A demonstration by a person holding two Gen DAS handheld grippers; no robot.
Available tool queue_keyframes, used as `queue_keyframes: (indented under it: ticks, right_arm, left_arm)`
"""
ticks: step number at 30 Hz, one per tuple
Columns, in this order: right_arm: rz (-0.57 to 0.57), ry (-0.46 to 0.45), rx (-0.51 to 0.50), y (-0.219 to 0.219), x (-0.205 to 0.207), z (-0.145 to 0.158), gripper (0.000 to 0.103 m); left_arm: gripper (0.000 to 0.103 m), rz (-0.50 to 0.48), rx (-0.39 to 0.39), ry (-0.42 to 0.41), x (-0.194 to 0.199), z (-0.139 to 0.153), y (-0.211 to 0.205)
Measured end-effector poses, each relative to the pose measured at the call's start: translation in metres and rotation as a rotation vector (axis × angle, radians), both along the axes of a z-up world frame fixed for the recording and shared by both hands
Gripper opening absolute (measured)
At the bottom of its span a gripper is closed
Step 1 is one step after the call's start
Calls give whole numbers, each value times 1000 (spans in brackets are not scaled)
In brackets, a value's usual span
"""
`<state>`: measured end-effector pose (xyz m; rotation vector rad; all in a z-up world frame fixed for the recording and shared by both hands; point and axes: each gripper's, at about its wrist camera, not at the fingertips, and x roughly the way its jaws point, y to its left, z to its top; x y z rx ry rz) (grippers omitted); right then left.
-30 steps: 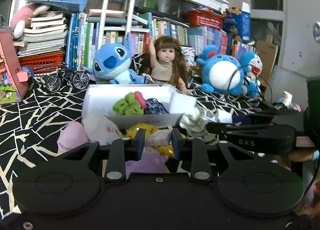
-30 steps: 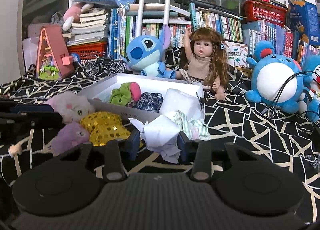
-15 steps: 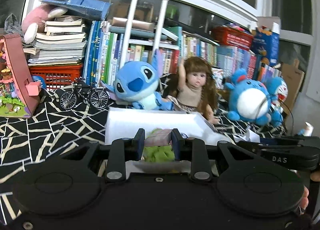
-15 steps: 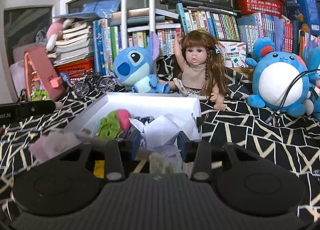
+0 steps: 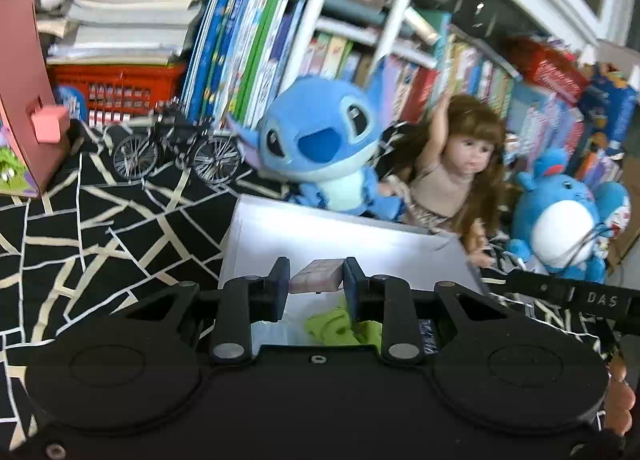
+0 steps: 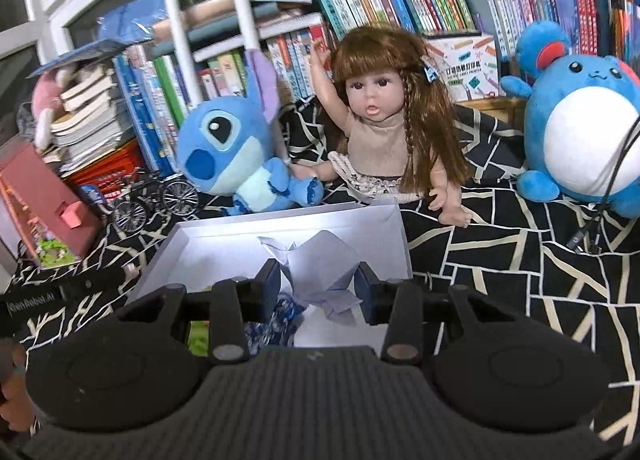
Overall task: Organize soft objects
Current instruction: 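Carry tissue and pink box into the white box and open both tools, then withdraw both tools from the white box toward the remaining pile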
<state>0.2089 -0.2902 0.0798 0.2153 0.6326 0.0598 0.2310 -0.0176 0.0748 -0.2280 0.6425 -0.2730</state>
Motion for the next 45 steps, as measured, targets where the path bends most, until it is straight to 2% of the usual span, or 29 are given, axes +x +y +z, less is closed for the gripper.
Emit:
queue_keyframes:
  ticks: [7,13,26,37,41,43,45]
  right_arm:
    - [-18,77,72,-3,36,-17,46]
    - [-3,124,100,6,53,-33,46]
    - [18,205,49,24,72,-49,48]
    - [5,233,37,24,73,-56,52]
    - [13,230,50,23,72,-56,63]
    - [17,231,58,24,70,-54,68]
    - [22,232,59,24,68,-52,72]
  left_arm:
    - [27,27,5,50,26,-22,-6]
    - [27,23,29,79,32,-36,-10]
    - [27,-4,56,176,43,-54,-14]
    - [27,-11,52,189,44,-56,-13]
    - [29,-17,43,190,43,-55,-14]
    - [37,-18,44,183,42,-53,-14]
    - [40,-12,53,170,39,-50,-15]
